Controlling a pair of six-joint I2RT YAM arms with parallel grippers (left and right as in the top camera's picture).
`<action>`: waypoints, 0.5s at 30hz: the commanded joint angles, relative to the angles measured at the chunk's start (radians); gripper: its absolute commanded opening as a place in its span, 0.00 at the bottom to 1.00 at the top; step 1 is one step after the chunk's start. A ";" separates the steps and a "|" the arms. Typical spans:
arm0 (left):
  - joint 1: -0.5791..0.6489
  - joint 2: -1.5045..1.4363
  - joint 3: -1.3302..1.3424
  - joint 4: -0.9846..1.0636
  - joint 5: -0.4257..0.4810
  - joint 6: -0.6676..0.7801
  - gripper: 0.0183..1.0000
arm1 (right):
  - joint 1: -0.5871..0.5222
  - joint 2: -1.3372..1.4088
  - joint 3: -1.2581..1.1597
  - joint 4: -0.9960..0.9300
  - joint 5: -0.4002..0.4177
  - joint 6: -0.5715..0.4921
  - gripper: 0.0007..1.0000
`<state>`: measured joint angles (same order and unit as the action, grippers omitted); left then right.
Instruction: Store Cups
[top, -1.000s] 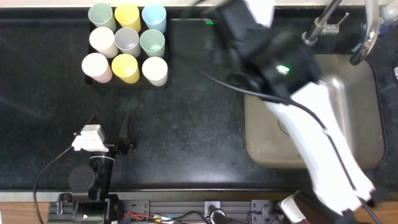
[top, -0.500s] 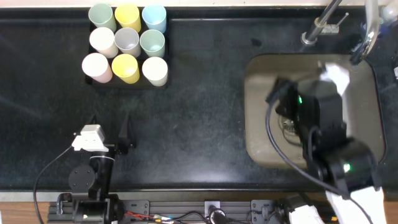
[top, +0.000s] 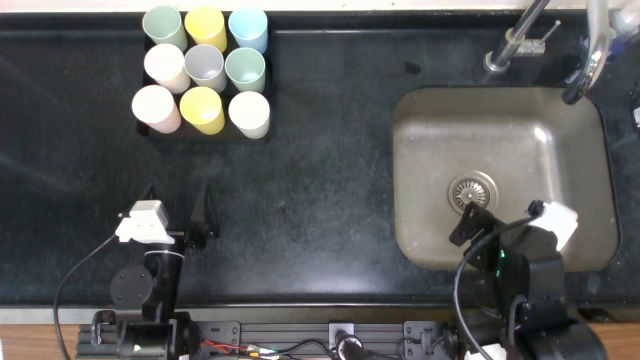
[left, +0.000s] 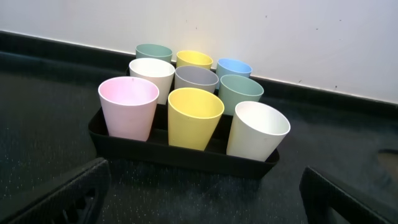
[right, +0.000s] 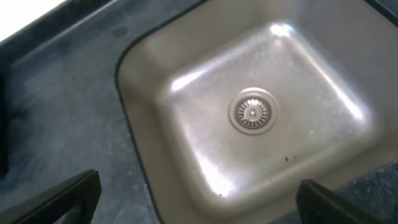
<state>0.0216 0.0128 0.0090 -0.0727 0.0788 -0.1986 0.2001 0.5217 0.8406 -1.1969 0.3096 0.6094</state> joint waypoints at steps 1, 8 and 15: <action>0.006 -0.010 -0.001 -0.005 0.002 0.019 1.00 | -0.026 -0.082 -0.070 0.023 -0.003 -0.003 1.00; 0.006 -0.010 -0.001 -0.005 0.002 0.019 1.00 | -0.080 -0.244 -0.240 0.175 -0.003 -0.003 1.00; 0.006 -0.010 -0.001 -0.005 0.002 0.019 1.00 | -0.084 -0.369 -0.402 0.224 -0.003 -0.003 1.00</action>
<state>0.0216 0.0128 0.0090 -0.0727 0.0788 -0.1986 0.1238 0.1963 0.4808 -1.0008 0.3103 0.6090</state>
